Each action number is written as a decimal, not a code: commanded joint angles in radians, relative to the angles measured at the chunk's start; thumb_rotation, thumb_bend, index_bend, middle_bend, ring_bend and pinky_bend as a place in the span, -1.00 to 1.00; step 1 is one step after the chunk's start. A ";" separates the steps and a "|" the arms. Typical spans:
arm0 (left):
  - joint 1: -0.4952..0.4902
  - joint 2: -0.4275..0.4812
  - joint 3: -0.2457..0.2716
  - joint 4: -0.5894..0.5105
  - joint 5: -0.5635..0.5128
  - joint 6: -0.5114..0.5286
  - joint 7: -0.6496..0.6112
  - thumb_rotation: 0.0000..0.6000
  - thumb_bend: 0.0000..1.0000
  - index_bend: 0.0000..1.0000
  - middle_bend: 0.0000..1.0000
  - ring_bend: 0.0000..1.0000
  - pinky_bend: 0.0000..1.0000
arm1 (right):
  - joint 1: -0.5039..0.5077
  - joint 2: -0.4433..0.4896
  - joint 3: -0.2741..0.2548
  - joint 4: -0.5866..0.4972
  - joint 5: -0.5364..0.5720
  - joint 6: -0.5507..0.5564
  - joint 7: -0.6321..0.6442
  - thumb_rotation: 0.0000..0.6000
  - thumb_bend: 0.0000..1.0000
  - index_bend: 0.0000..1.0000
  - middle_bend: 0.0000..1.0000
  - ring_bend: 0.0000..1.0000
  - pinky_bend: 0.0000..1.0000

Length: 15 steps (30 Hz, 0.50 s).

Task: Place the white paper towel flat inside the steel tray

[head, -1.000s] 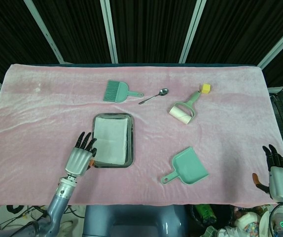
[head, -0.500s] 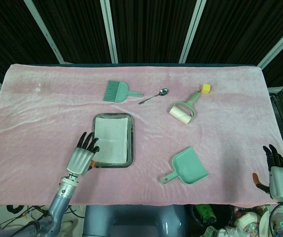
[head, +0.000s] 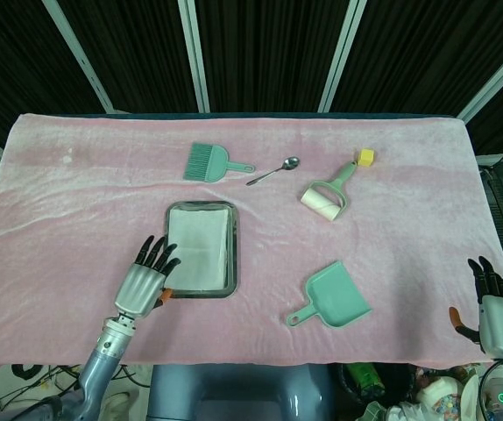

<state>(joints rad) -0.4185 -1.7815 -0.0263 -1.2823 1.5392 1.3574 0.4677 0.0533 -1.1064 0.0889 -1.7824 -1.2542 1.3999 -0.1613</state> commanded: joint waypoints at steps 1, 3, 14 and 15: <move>0.004 0.061 0.006 -0.072 0.007 -0.005 -0.015 1.00 -0.59 -0.41 -0.73 -1.00 -1.00 | 0.000 0.000 0.001 -0.001 0.002 0.000 0.001 1.00 -0.43 -0.84 -0.95 -0.75 -0.71; 0.002 0.088 0.006 -0.094 0.010 -0.010 -0.031 1.00 -0.59 -0.42 -0.72 -1.00 -1.00 | 0.000 0.000 0.001 -0.001 0.003 -0.001 0.001 1.00 -0.43 -0.84 -0.95 -0.75 -0.72; -0.082 0.361 0.043 -0.110 0.073 -0.156 -0.244 1.00 -0.48 -0.54 -0.84 -1.00 -0.86 | 0.000 -0.001 0.000 0.000 0.003 0.000 -0.003 1.00 -0.43 -0.84 -0.95 -0.75 -0.71; -0.083 0.381 0.050 -0.107 0.088 -0.149 -0.282 1.00 -0.48 -0.54 -0.85 -1.00 -0.82 | 0.000 -0.001 0.000 0.000 0.003 0.001 -0.003 1.00 -0.43 -0.84 -0.95 -0.75 -0.71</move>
<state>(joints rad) -0.4805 -1.4822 -0.0006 -1.4002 1.5718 1.2082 0.3024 0.0536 -1.1073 0.0893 -1.7826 -1.2513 1.4005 -0.1644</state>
